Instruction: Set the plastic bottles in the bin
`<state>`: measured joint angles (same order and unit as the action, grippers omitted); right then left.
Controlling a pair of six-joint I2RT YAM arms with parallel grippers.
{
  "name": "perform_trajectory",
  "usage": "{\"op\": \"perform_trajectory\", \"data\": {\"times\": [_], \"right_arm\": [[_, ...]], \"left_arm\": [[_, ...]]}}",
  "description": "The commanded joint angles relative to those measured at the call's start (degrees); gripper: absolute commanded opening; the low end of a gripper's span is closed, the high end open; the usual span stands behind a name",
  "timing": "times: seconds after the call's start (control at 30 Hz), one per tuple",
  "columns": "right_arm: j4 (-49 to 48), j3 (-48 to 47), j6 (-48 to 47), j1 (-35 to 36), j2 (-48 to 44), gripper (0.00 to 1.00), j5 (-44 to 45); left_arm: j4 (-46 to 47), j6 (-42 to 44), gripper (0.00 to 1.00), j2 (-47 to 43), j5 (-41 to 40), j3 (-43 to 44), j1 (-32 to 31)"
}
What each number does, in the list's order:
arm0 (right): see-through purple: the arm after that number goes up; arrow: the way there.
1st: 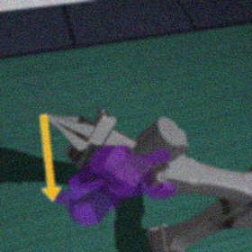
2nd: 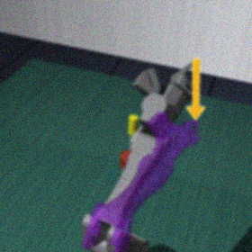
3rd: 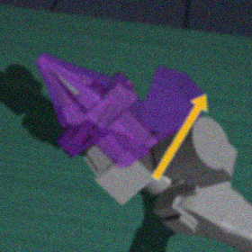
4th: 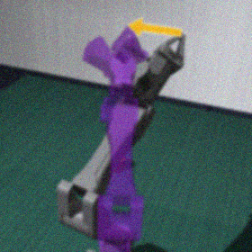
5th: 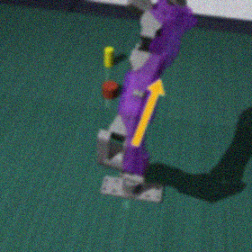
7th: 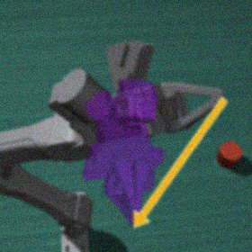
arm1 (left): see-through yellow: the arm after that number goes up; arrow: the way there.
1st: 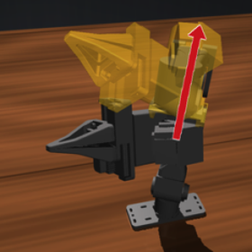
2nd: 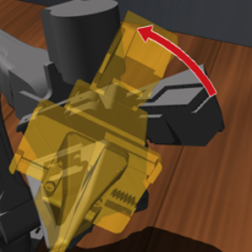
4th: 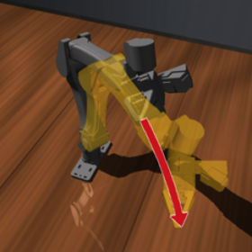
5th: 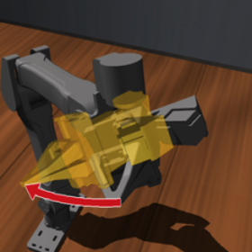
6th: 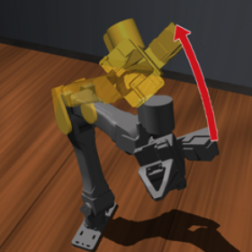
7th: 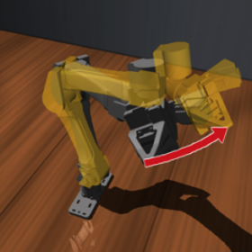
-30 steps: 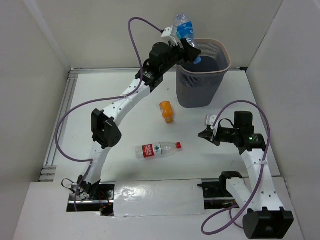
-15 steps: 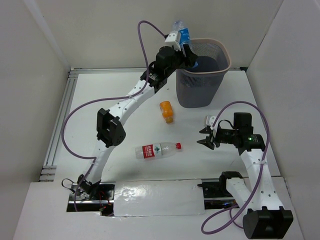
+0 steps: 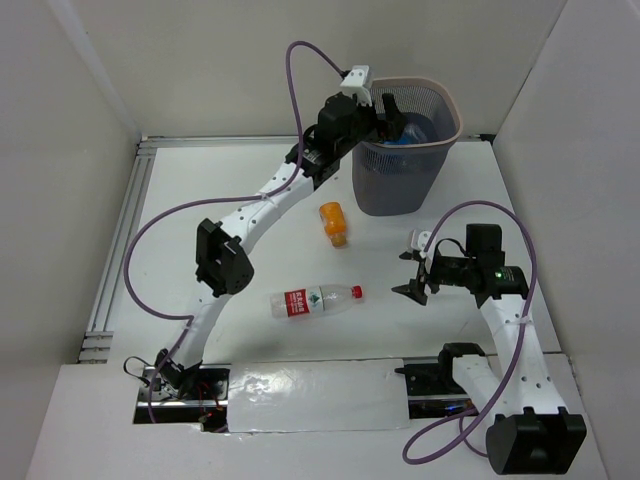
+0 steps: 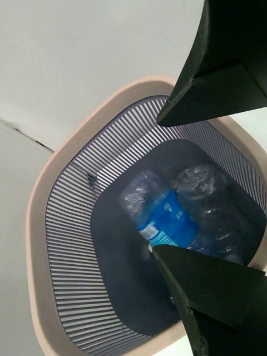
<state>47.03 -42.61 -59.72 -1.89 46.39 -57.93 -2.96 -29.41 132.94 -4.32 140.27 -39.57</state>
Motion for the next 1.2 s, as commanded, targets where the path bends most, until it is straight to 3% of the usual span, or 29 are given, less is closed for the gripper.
{"op": "perform_trajectory", "data": {"times": [0.0,0.17,0.3,0.33,0.4,0.43,0.47,0.53,0.63,0.73,0.97,1.17], "right_arm": [[-1.85,0.42,-1.88,0.3,0.62,0.84,-1.48],[-3.77,-0.1,-5.92,3.29,2.73,0.91,-2.01],[-9.92,-0.1,-6.55,13.02,6.77,0.95,1.93],[-11.59,0.5,-5.07,19.06,7.74,0.95,5.43],[-16.32,0.51,-3.39,24.89,11.17,0.97,8.52],[-18.0,0.51,-2.51,29.18,12.48,0.97,10.8],[-21.07,0.51,-1.89,30.88,15.11,0.97,11.78],[-23.11,0.51,-1.19,34.91,17.84,0.97,13.71],[-26.63,0.51,-0.66,39.57,22.77,0.98,17.84],[-32.95,0.51,3.98,42.92,27.34,0.98,23.38],[-40.7,1.65,8.3,44.69,37.18,0.97,32.52],[-40.09,0.95,5.42,44.69,41.32,0.83,31.31]], "left_arm": [[0.59,2.16,1.0,-3.91,0.19,1.68,-0.24],[-0.03,4.53,1.0,-11.46,-3.06,-4.11,-0.76],[-4.23,6.82,1.0,-27.0,-8.68,-18.5,-0.77],[-5.12,6.21,1.0,-35.3,-10.95,-28.2,-0.25],[-6.44,3.84,1.0,-44.04,-11.77,-39.57,0.89],[-7.31,0.96,1.0,-48.35,-11.77,-51.47,2.03],[-7.32,-0.46,1.0,-56.66,-11.77,-57.33,2.04],[-10.29,-4.75,1.0,-64.18,-11.77,-72.75,2.83],[-13.64,-10.55,1.0,-76.75,-12.99,-87.82,1.96],[-18.73,-17.05,1.0,-87.63,-15.27,-97.42,-0.76],[-30.52,-26.75,1.0,-102.25,-20.11,-104.14,-6.47],[-33.68,-27.37,1.0,-103.33,-21.35,-102.91,-7.19]]}}
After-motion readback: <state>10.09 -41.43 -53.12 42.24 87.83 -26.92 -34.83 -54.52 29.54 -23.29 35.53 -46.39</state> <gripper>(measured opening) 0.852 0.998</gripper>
